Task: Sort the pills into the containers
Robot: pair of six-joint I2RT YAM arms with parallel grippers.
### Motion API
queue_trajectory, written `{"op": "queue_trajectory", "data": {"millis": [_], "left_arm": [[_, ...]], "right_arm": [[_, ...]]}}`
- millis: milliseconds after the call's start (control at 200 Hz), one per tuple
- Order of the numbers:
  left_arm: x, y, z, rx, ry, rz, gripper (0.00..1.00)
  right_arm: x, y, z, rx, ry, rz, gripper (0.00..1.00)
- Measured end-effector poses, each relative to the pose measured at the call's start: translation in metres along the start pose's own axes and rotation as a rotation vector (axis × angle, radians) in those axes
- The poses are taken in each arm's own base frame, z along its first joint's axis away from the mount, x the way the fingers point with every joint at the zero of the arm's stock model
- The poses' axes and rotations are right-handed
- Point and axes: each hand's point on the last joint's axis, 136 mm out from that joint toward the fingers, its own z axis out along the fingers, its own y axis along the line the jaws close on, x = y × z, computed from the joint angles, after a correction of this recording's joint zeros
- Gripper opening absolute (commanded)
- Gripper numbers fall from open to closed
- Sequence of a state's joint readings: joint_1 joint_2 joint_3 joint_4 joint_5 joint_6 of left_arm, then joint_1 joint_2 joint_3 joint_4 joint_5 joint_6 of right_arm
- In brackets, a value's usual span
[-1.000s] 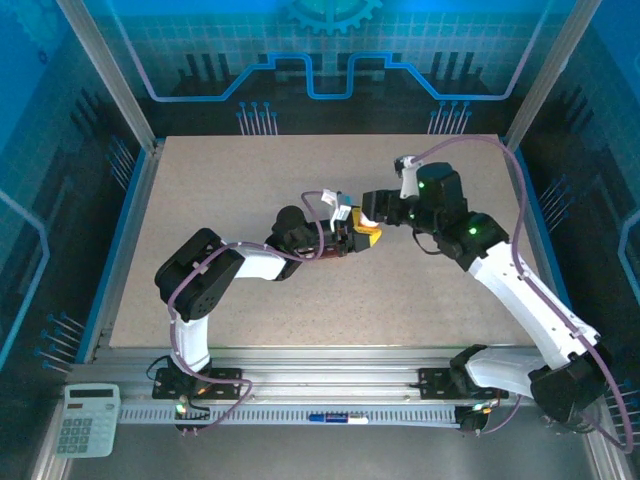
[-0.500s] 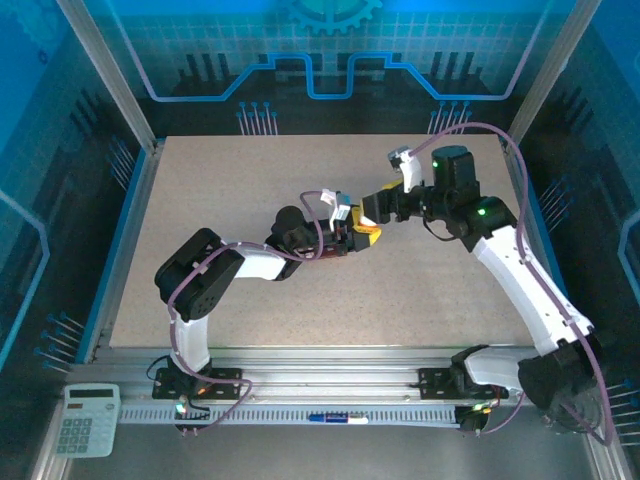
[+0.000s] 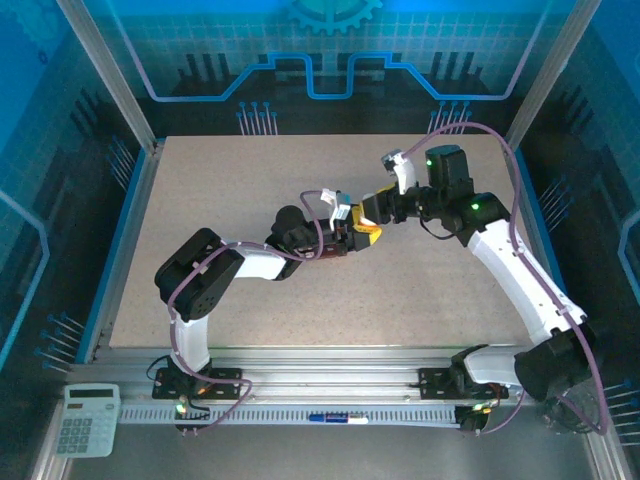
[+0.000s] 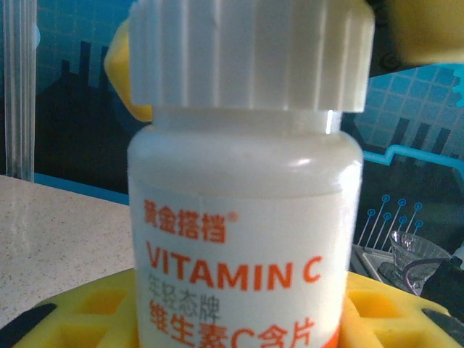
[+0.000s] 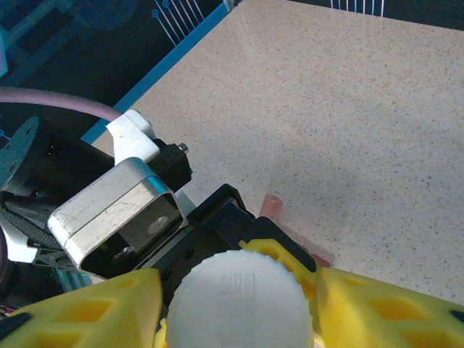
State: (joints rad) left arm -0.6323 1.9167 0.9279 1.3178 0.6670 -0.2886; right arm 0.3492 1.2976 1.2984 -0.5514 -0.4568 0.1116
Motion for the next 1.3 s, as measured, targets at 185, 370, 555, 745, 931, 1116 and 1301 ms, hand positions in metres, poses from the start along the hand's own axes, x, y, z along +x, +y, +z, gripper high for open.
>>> {"op": "queue_trajectory", "data": {"millis": [185, 370, 555, 745, 931, 1116, 1301], "left_arm": [[0.0, 0.0, 0.0, -0.001, 0.001, -0.002, 0.0], [0.002, 0.0, 0.0, 0.004, 0.01, -0.009, 0.0], [0.006, -0.009, 0.001, 0.048, 0.028, -0.01, 0.0], [0.007, -0.011, 0.001, 0.059, 0.032, -0.01, 0.0], [0.006, -0.009, 0.001, 0.049, 0.027, -0.009, 0.14], [0.003, -0.004, 0.001, 0.02, 0.014, -0.008, 0.98], [0.005, 0.001, -0.004, -0.028, -0.01, -0.001, 0.99]], "right_arm": [[0.0, -0.002, 0.001, 0.006, 0.0, 0.01, 0.37], [0.004, -0.003, -0.001, 0.043, -0.034, 0.048, 0.23], [0.01, 0.003, -0.006, 0.171, -0.121, 0.1, 0.21], [0.012, 0.002, -0.01, 0.267, -0.185, 0.135, 0.2], [0.009, 0.0, -0.011, 0.278, -0.195, 0.137, 0.2], [0.007, -0.005, -0.013, 0.279, -0.207, 0.146, 0.19], [0.008, -0.028, -0.02, 0.343, -0.218, 0.181, 0.19]]}}
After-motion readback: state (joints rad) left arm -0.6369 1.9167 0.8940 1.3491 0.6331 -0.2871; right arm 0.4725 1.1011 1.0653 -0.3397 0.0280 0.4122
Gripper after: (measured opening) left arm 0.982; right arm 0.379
